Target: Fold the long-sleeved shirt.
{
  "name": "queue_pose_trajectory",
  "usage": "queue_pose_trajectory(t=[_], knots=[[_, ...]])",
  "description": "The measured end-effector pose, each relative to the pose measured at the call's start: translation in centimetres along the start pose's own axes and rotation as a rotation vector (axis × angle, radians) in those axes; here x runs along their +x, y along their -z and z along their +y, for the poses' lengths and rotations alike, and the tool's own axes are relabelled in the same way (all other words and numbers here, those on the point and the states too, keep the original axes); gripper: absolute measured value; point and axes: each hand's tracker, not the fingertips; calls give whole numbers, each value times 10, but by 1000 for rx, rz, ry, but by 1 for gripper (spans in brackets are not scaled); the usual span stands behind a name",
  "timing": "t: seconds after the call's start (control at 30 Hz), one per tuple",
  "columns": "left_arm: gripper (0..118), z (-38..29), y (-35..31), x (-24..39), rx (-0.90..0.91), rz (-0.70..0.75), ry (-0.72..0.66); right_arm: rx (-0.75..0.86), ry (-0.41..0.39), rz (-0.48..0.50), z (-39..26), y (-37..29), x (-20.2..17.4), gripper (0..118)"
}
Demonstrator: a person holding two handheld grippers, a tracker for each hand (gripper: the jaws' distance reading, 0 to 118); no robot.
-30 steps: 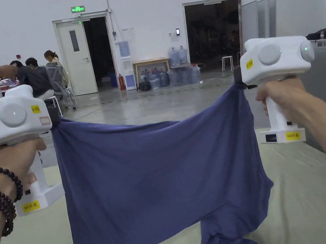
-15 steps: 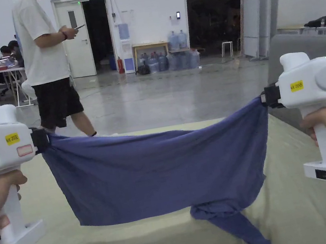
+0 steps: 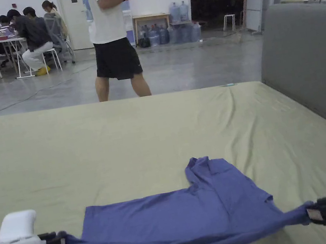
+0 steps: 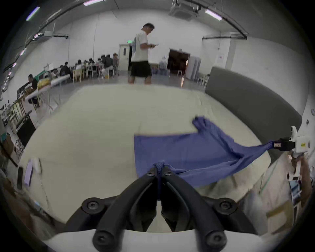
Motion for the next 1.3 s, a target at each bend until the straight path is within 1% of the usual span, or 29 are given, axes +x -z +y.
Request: queue_pose_trajectory(t=[0.1, 0.17, 0.23, 0.27, 0.3, 0.33, 0.4, 0.47, 0.53, 0.57, 0.6, 0.63, 0.67, 0.7, 0.73, 0.77, 0.8, 0.87, 0.9, 0.93, 0.97, 1.0, 1.07, 1.1, 1.13, 1.23, 1.3], knots=[[0, -47, 5, -1, -107, 3, -14, -126, -7, -5, -44, 12, 3, 0], [0, -67, 8, -3, -163, 9, -20, -182, 1, -4, -62, 20, 2, 0], [0, -82, 14, -12, -182, 21, -16, -226, 7, 0, -75, 25, 2, 0], [0, -88, 16, -14, -204, 33, -12, -243, -35, -34, -78, 29, 0, 0], [0, -93, 17, -16, -216, 38, -15, -284, -26, -33, -80, 34, 1, 0], [0, -97, 19, -17, -227, 35, -21, -283, -22, -33, -84, 35, 1, 0], [0, -104, 24, -18, -265, 18, -18, -318, -52, -25, -85, 46, 1, 0], [0, -106, 30, -16, -282, 28, 4, -363, -88, -45, -88, 54, 1, 0], [0, -106, 31, -13, -281, 31, 18, -423, -110, -29, -89, 61, 0, 0], [17, -104, 32, -14, -281, 27, 16, -441, -115, -24, -90, 64, -1, 5], [17, -103, 32, -15, -280, 17, 7, -448, -122, -25, -94, 65, 1, 5], [27, -103, 30, -14, -276, 7, -3, -452, -129, -30, -94, 66, 0, 9], [53, -101, 30, -15, -274, 1, -13, -438, -135, -46, -91, 64, 0, 22], [108, -98, 29, -16, -271, 9, -21, -432, -132, -49, -86, 61, 1, 60], [116, -93, 29, -17, -276, 5, -22, -412, -124, -61, -83, 56, 4, 80], [113, -90, 28, -17, -279, -2, -22, -366, -106, -64, -75, 50, 6, 84], [113, -75, 19, -15, -206, -49, -26, -317, -94, -67, -65, 44, 7, 84], [111, -50, 14, -15, -214, -21, -5, -230, -63, -68, -43, 32, 11, 83], [95, -48, 13, -9, -194, -19, -3, -197, -37, -75, -31, 29, 12, 72], [59, -39, 12, -6, -157, -16, -3, -164, 0, -80, -22, 28, 13, 45], [11, -30, 11, -3, -116, -15, 10, -139, 25, -86, -15, 28, 13, 0], [0, -22, 14, 0, -84, -15, 30, -121, 37, -83, -8, 30, 13, 0], [0, -9, 32, 2, -37, 38, 52, -125, 36, -91, -6, 39, 5, 0], [0, -6, 41, 7, -48, 35, 50, -125, 33, -89, -6, 44, 0, 0], [0, -2, 48, 9, -57, 31, 50, -129, 27, -83, 0, 56, 5, 0], [0, 11, 67, 5, -50, 23, 25, -148, 18, -79, 4, 74, 0, 0], [0, 20, 78, 5, -52, 27, 12, -149, 20, -85, 18, 86, 1, 0]])
